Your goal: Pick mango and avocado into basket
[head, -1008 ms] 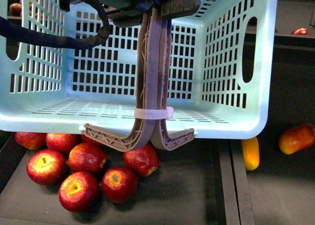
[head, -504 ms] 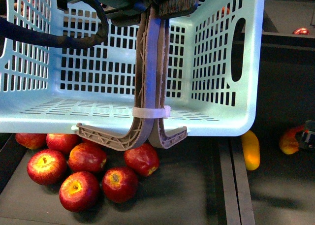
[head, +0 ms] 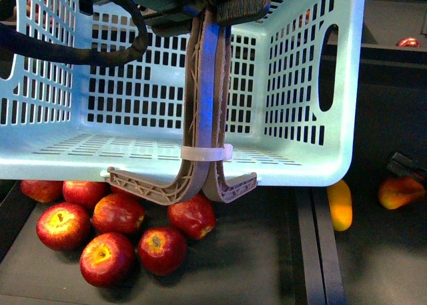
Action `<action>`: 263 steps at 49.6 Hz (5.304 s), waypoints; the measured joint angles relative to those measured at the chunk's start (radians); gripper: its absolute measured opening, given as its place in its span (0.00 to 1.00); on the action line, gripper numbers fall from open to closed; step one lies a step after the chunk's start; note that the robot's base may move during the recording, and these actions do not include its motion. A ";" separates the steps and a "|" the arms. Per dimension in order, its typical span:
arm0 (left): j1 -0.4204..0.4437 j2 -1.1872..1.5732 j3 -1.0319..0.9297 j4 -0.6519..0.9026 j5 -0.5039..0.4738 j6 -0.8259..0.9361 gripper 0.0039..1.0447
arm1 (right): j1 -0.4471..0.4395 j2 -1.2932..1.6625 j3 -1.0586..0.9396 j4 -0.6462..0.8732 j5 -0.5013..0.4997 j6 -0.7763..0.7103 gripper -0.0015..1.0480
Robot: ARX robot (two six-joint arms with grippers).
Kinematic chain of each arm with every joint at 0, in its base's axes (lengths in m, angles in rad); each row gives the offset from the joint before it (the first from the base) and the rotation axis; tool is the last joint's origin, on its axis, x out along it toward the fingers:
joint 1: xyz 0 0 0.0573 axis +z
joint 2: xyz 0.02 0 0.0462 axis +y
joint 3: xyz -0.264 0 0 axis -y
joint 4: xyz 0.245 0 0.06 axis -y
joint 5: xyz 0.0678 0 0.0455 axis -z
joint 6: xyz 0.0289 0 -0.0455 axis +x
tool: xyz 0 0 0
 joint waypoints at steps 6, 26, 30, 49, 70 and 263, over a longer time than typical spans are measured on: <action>0.000 0.000 0.000 0.000 0.001 0.000 0.05 | 0.015 0.023 0.057 -0.063 0.029 0.085 0.93; 0.000 0.000 0.000 0.000 0.000 0.000 0.05 | 0.023 0.147 0.260 -0.176 0.055 0.160 0.93; 0.000 0.000 0.000 0.000 0.001 0.000 0.05 | 0.020 0.166 0.278 -0.179 0.054 0.160 0.93; 0.000 0.000 0.000 0.000 0.002 0.000 0.05 | 0.003 0.187 0.293 -0.149 0.054 0.124 0.77; 0.000 0.000 0.000 0.000 0.002 0.000 0.05 | -0.028 -0.084 0.019 -0.028 -0.118 0.087 0.63; 0.000 0.000 0.001 -0.003 0.003 0.000 0.05 | 0.245 -2.615 -1.029 -0.834 -0.174 -0.455 0.72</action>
